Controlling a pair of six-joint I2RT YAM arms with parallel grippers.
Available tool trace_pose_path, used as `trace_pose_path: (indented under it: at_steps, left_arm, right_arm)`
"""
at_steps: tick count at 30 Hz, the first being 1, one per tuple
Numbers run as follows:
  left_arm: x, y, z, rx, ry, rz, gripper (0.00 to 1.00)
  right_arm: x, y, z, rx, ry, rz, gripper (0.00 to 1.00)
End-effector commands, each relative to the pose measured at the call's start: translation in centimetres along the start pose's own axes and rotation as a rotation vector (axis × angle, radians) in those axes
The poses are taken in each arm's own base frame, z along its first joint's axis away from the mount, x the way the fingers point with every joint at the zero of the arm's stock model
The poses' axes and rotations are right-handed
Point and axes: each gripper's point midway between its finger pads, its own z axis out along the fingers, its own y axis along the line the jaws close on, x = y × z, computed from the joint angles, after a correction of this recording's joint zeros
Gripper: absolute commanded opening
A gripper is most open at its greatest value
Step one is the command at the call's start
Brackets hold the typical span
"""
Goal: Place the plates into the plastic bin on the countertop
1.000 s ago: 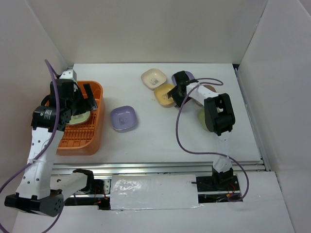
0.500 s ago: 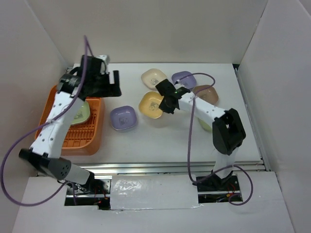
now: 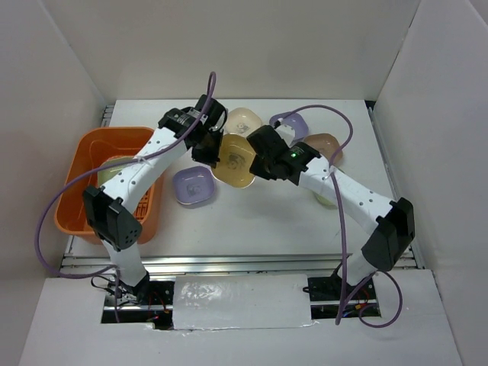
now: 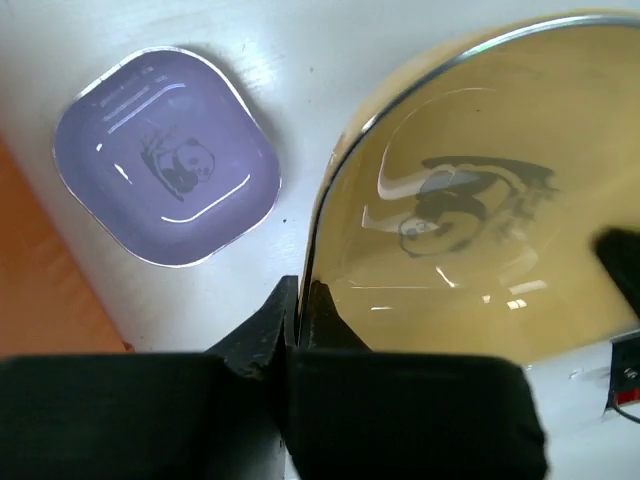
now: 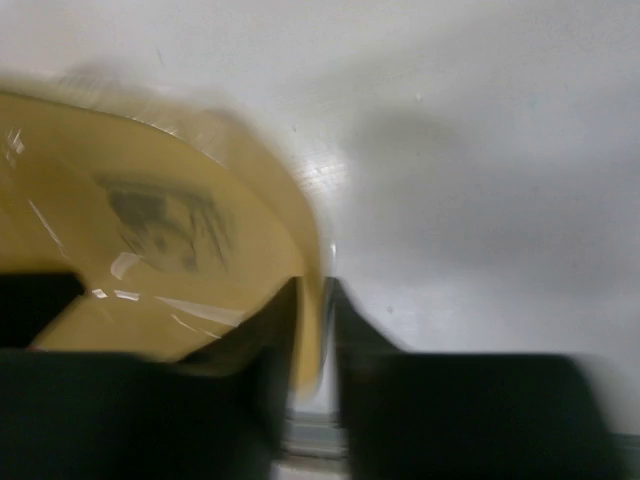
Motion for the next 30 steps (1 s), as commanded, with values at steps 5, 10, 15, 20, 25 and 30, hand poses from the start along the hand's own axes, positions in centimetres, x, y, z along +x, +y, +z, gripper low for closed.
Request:
trace_pose_path:
  at_steps: [5, 10, 15, 20, 25, 30]
  left_arm:
    - [-4.5, 8.2, -4.7, -0.379, -0.214, -0.121, 0.00]
    - [-1.9, 21.0, -7.9, -0.545, -0.225, -0.453, 0.00]
    - [2.3, 29.1, -10.4, -0.562, -0.262, -0.567, 0.00]
    - [5.0, 32.0, -9.1, -0.595, -0.216, -0.600, 0.00]
    - [5.7, 32.8, -5.0, -0.530, -0.102, -0.549, 0.00]
    - [6.7, 35.1, -5.1, -0.515, -0.104, -0.649, 0.00]
  right_arm:
    - [-1.2, 0.5, -2.5, -0.138, 0.008, 0.068, 1.00]
    - [-1.5, -3.3, -1.2, -0.103, 0.027, 0.067, 1.00]
    - [-0.4, -6.1, 0.4, -0.081, 0.068, 0.066, 1.00]
    - [0.5, -7.4, 1.7, -0.086, 0.125, 0.055, 1.00]
    - [-0.4, -7.6, 2.0, -0.108, 0.111, 0.059, 1.00]
    - [-0.7, -7.2, 2.1, -0.151, 0.127, 0.080, 1.00]
